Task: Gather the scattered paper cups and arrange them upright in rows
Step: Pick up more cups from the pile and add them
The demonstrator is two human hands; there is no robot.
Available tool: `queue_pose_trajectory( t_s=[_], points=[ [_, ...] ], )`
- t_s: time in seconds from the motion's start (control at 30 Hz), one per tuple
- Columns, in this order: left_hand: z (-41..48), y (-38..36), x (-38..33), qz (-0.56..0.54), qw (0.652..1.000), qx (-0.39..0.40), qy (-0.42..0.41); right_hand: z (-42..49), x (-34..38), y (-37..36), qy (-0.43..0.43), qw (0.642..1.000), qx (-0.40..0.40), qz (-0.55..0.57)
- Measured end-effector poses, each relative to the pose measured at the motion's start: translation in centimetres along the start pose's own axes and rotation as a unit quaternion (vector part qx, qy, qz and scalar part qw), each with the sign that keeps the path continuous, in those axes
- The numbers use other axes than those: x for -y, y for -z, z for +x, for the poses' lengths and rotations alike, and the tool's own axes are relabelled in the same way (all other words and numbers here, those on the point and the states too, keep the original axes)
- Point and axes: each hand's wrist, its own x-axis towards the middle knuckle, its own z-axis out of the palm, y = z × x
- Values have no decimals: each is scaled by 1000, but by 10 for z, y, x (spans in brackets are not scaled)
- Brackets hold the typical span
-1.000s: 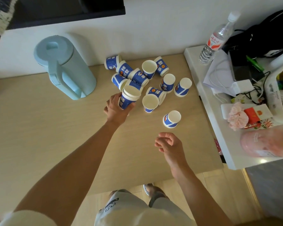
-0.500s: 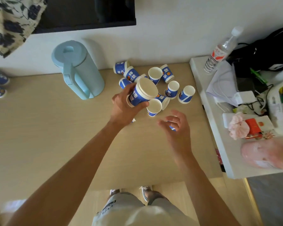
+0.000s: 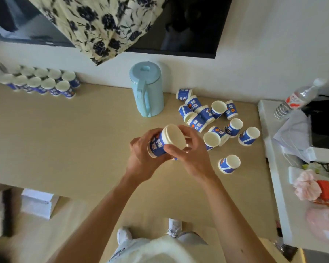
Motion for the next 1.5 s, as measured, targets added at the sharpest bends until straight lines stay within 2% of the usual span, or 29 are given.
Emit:
queue_pose_trajectory(
  t_s=[0.13, 0.27, 0.43, 0.6, 0.77, 1.0, 1.17, 1.5],
  points=[
    [-21, 47, 12, 23, 999, -31, 18, -11, 15, -46, 37, 999, 31, 11],
    [-55, 101, 33, 22, 996, -68, 59, -24, 32, -101, 67, 996, 18, 52],
    [-103, 170, 64, -9, 990, -104, 97, -41, 35, -167, 49, 993, 1, 108],
    [-147, 254, 100, -33, 980, -156, 119, -66, 34, -253, 33, 989, 20, 141],
    [-166, 323, 121, -59, 967, -209, 134, -75, 39, -323, 33, 992, 49, 112],
    [-150, 391, 151, -78, 945, -284, 142, -38, 44, -404, 22, 990, 87, 112],
    [-110, 430, 191, -86, 940, -297, 147, 20, 37, -467, 7, 987, 104, 126],
    [-30, 502, 257, -47, 923, -312, 222, 112, 22, -561, -30, 979, 115, 165]
  ],
)
